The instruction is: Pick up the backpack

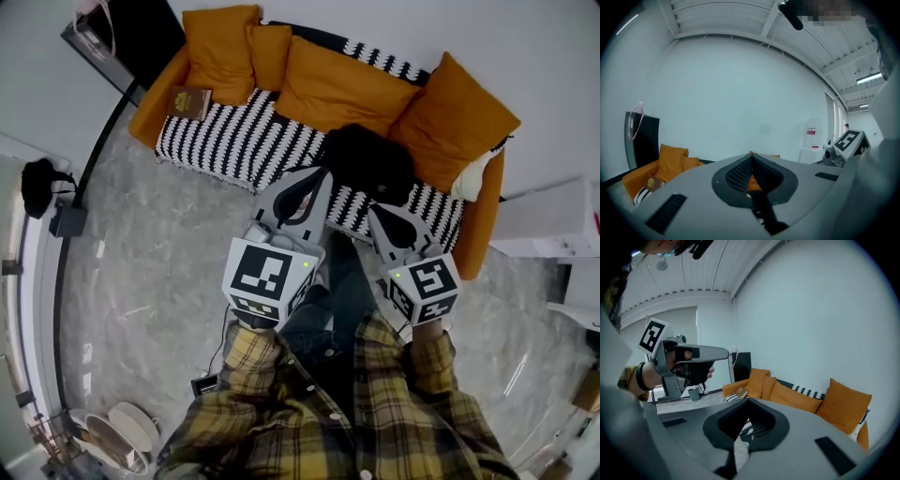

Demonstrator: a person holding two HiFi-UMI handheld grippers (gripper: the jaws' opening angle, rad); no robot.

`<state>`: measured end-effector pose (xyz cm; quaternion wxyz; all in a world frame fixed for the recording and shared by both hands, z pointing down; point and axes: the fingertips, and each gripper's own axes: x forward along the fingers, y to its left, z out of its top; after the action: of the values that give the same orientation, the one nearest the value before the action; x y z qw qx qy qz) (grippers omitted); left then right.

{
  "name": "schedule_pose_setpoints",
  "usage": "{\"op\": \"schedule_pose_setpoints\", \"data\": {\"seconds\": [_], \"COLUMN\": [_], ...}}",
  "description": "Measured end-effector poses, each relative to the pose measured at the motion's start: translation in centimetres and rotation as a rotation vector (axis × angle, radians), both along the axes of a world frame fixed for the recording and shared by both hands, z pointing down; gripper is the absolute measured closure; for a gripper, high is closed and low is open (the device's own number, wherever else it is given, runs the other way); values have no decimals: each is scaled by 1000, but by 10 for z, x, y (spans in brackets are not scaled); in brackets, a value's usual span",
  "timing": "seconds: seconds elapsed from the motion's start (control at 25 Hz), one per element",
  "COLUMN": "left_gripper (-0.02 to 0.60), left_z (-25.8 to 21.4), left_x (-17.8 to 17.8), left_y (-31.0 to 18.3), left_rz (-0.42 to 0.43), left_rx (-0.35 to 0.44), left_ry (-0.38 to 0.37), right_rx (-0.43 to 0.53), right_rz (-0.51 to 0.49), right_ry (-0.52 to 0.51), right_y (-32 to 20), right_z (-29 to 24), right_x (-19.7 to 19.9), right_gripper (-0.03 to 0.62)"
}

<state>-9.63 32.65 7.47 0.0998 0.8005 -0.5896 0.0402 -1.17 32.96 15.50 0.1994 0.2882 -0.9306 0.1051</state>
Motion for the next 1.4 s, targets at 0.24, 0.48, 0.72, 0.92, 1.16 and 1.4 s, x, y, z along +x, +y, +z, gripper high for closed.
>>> {"op": "schedule_pose_setpoints", "data": {"seconds": [0.24, 0.48, 0.72, 0.92, 1.16, 1.4], "left_gripper": [563, 563, 563, 563, 563, 563], "left_z": [0, 2, -4, -10, -10, -9], "left_x": [-10, -6, -4, 12, 35, 54], "left_y": [-38, -111, -193, -248, -293, -323], "left_rz": [15, 35, 34, 55, 90, 148], "left_rx": [2, -8, -10, 3, 9, -11], "left_ry": [-13, -14, -3, -12, -21, -35], "right_rx": [0, -17, -19, -18, -14, -21], "right_rz": [8, 19, 39, 62, 91, 147], "right_ry": [2, 25, 33, 38, 40, 43], "right_y": [-34, -105, -186, -239, -283, -304], "right_z": [7, 13, 9, 12, 13, 13], "right_x": [-13, -9, 2, 21, 44, 61], "right_gripper": [579, 579, 579, 579, 579, 579]}}
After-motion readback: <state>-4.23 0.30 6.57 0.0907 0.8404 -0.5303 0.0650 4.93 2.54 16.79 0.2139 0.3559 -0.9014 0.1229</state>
